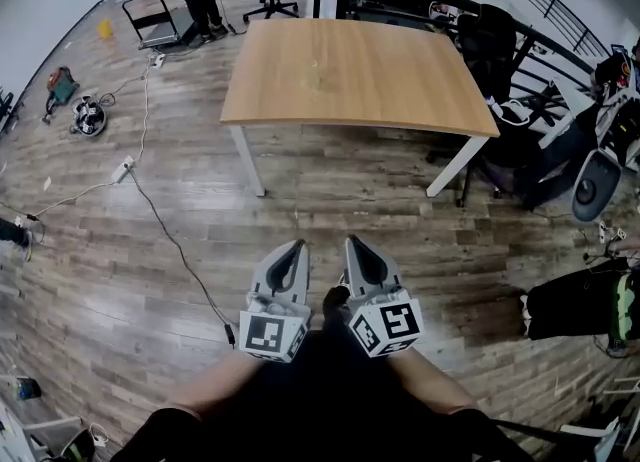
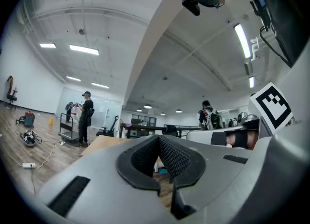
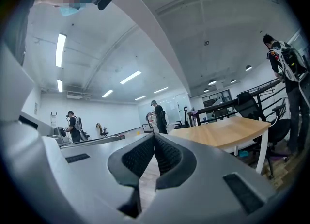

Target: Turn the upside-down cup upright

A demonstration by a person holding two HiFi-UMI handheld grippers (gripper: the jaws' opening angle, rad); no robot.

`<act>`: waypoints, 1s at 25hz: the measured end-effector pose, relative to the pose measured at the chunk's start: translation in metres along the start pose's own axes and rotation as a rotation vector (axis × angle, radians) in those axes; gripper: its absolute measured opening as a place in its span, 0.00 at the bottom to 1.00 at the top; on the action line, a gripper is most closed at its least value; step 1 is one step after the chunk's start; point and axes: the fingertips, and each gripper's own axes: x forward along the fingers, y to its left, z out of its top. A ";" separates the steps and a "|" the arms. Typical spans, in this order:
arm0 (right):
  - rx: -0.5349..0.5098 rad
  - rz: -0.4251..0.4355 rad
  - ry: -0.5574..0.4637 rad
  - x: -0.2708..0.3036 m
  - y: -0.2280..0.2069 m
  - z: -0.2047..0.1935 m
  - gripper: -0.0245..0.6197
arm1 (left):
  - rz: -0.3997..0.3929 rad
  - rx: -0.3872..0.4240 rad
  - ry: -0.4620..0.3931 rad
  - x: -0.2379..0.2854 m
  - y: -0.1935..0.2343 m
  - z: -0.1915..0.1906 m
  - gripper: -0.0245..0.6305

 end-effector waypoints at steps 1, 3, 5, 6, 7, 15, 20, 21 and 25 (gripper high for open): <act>0.005 0.001 0.002 0.009 -0.004 0.000 0.06 | 0.007 0.002 0.009 0.007 0.005 -0.001 0.05; 0.018 0.012 0.008 0.034 -0.016 -0.002 0.06 | 0.024 0.022 0.019 0.025 0.019 -0.004 0.05; 0.033 0.030 0.013 0.071 -0.033 -0.004 0.06 | 0.056 0.061 -0.011 0.052 0.045 0.001 0.05; 0.035 0.042 0.012 0.092 -0.042 -0.003 0.06 | 0.079 0.069 -0.022 0.070 0.062 0.004 0.05; 0.028 0.056 0.008 0.112 -0.052 -0.001 0.06 | 0.102 0.068 -0.024 0.088 0.077 0.004 0.05; -0.015 0.109 0.007 0.254 -0.167 0.030 0.06 | 0.191 0.070 -0.011 0.265 0.133 -0.006 0.05; -0.023 0.118 0.047 0.321 -0.228 0.036 0.06 | 0.197 0.071 0.026 0.353 0.143 -0.021 0.05; -0.020 0.116 0.057 0.335 -0.237 0.035 0.06 | 0.201 0.062 0.041 0.366 0.147 -0.024 0.05; -0.045 0.141 0.083 0.386 -0.258 0.025 0.06 | 0.221 0.053 0.086 0.406 0.179 -0.041 0.05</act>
